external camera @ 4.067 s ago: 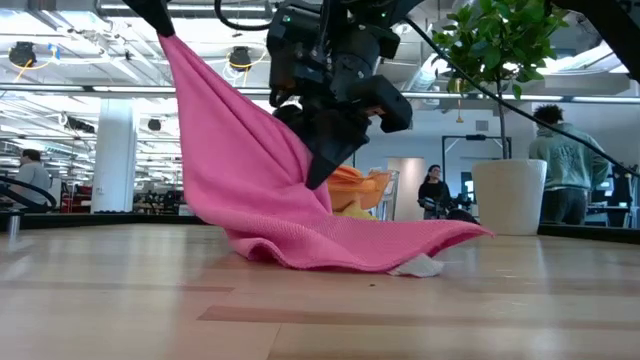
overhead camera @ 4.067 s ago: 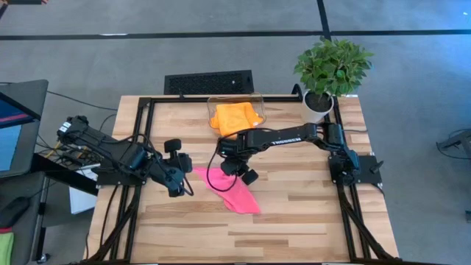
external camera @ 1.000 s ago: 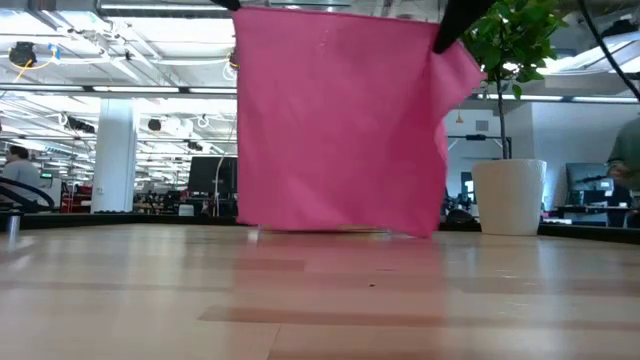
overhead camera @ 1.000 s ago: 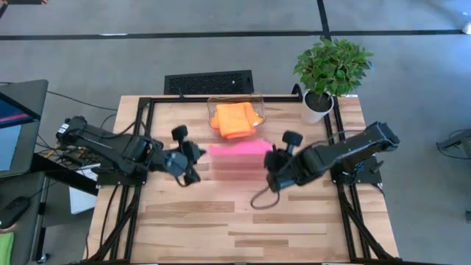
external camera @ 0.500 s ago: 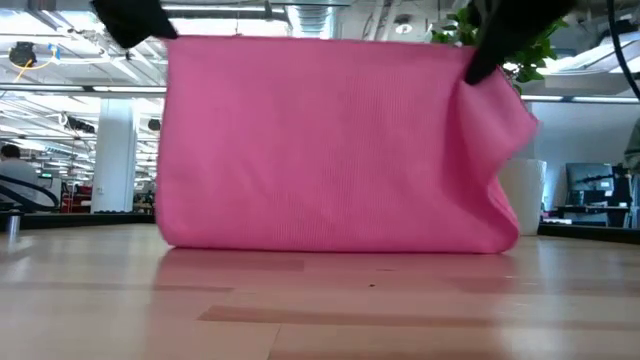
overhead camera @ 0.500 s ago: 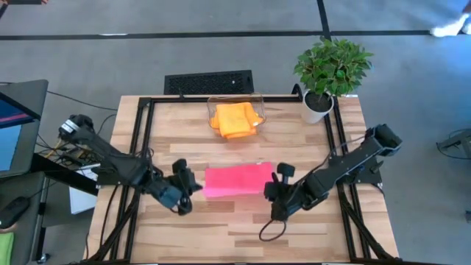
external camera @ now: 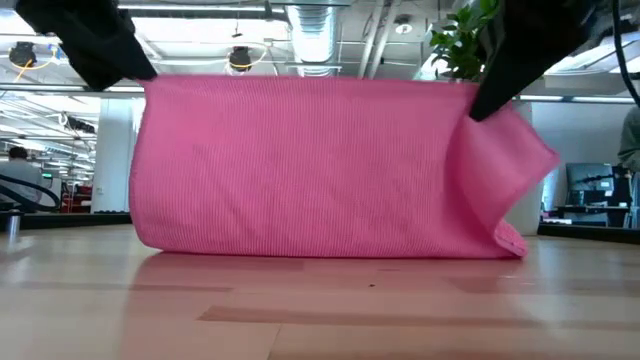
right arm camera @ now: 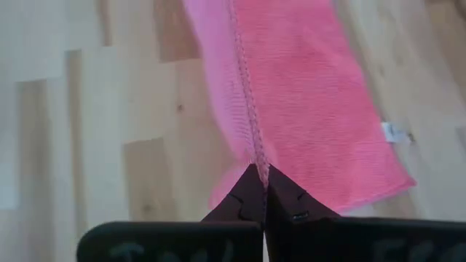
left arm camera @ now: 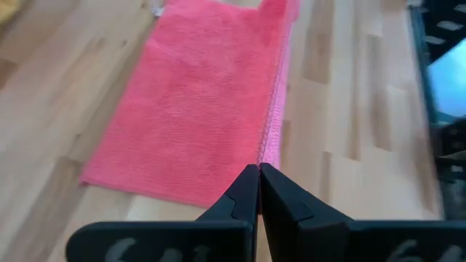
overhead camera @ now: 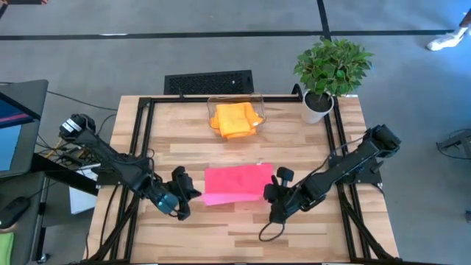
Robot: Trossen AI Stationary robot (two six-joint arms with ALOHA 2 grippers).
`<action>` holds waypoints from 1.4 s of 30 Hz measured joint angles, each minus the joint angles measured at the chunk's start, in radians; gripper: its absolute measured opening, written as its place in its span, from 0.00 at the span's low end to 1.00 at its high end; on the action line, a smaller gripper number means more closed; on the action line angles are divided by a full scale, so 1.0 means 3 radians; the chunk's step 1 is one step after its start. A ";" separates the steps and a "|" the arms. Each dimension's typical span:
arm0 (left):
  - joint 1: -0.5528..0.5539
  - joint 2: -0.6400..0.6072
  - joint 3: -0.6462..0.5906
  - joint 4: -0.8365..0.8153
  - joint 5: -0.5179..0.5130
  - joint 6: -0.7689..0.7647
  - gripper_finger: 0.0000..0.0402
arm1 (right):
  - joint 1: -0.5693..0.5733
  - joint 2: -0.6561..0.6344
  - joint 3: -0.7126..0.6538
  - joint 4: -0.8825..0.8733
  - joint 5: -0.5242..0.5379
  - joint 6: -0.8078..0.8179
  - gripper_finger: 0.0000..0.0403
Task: Fold microfiber towels
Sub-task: Fold the pink towel
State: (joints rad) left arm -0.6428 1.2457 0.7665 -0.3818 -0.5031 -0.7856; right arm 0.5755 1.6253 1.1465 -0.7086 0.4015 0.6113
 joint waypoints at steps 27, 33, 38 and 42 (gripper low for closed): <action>0.0916 0.0132 -0.0013 -0.0279 -0.0107 0.0082 0.00 | -0.0941 -0.0001 -0.0320 0.0033 0.0223 -0.0409 0.03; 0.1063 0.0337 -0.0013 -0.0240 0.0082 0.0095 0.00 | -0.1000 -0.0001 -0.0323 0.0036 0.0223 -0.0411 0.05; 0.1111 0.0384 -0.0013 -0.0259 0.0096 0.0093 0.01 | -0.1038 -0.0001 -0.0323 0.0052 0.0141 -0.0435 0.08; 0.1135 0.0383 -0.0013 -0.0270 0.0092 0.0104 0.04 | -0.1054 -0.0001 -0.0323 0.0070 0.0047 -0.0560 0.13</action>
State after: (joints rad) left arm -0.3025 1.3605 0.7628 -0.4628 -0.4755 -0.7543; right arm 0.2592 1.6249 1.0496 -0.6875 0.4155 0.4432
